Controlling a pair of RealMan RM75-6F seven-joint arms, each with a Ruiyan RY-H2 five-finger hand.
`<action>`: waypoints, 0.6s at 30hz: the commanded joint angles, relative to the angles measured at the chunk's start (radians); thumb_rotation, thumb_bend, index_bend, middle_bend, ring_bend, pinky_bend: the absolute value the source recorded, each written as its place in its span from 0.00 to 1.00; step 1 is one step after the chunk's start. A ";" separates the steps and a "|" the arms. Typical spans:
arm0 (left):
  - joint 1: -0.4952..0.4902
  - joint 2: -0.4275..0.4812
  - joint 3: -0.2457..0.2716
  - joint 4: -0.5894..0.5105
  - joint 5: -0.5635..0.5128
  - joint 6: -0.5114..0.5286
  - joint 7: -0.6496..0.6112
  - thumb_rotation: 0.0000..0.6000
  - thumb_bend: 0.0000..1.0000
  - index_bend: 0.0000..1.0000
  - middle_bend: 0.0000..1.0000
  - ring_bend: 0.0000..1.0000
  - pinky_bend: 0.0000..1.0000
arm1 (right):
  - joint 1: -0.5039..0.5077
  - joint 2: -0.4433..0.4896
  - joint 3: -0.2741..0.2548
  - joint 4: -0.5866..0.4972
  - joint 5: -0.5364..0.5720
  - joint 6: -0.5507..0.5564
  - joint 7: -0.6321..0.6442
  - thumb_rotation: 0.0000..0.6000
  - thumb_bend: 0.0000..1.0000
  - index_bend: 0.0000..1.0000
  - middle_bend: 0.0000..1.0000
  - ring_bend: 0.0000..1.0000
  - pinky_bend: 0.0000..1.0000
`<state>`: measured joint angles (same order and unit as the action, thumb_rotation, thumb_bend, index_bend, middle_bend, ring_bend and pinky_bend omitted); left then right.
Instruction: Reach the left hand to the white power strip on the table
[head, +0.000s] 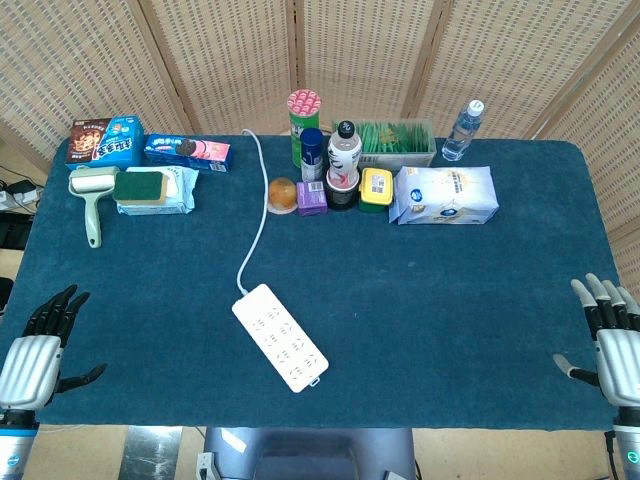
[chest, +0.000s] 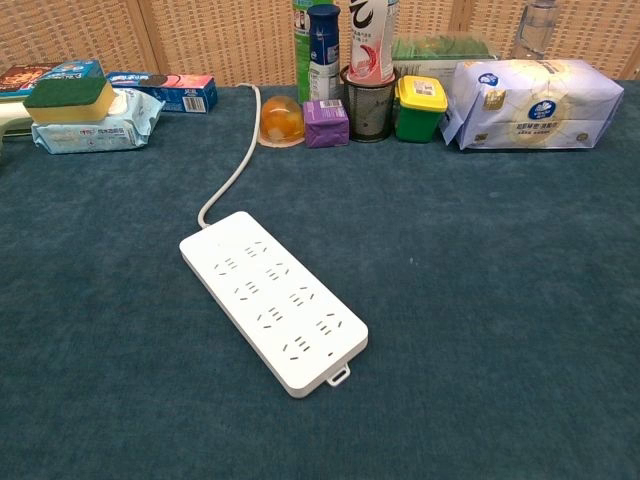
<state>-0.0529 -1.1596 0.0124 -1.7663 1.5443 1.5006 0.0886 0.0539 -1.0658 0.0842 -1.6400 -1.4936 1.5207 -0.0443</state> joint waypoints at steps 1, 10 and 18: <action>0.001 0.001 0.000 0.000 0.003 0.002 -0.003 1.00 0.16 0.00 0.00 0.00 0.07 | 0.000 0.000 -0.001 -0.001 -0.001 0.000 -0.002 1.00 0.00 0.04 0.02 0.01 0.00; -0.014 -0.014 -0.003 0.005 0.036 -0.002 0.000 1.00 0.17 0.00 0.01 0.00 0.07 | 0.001 -0.004 -0.002 -0.001 0.003 -0.005 -0.009 1.00 0.00 0.04 0.02 0.01 0.00; -0.104 -0.107 -0.066 -0.016 -0.018 -0.109 0.032 1.00 0.33 0.00 0.99 0.97 0.95 | 0.007 -0.011 0.000 0.005 0.014 -0.019 -0.014 1.00 0.00 0.04 0.02 0.01 0.00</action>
<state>-0.1261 -1.2350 -0.0290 -1.7707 1.5544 1.4265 0.1000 0.0603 -1.0763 0.0845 -1.6351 -1.4800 1.5020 -0.0578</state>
